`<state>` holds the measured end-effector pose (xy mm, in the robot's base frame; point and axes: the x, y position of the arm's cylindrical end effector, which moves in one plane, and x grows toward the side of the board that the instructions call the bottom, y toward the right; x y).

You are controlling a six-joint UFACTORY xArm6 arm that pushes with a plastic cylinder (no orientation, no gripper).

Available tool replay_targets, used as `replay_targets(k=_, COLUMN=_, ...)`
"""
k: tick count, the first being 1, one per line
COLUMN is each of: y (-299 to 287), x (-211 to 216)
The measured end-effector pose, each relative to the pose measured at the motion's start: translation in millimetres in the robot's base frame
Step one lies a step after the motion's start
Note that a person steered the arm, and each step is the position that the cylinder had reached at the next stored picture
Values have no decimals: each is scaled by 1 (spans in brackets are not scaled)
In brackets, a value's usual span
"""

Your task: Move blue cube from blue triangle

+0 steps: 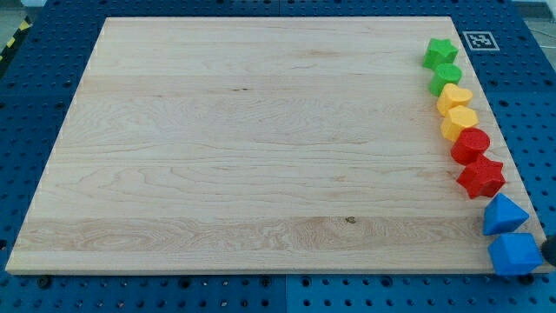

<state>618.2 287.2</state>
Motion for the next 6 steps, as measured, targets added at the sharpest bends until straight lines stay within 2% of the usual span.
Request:
replay_targets(k=4, y=-16, x=0)
replay_targets(k=6, y=-58, x=-1)
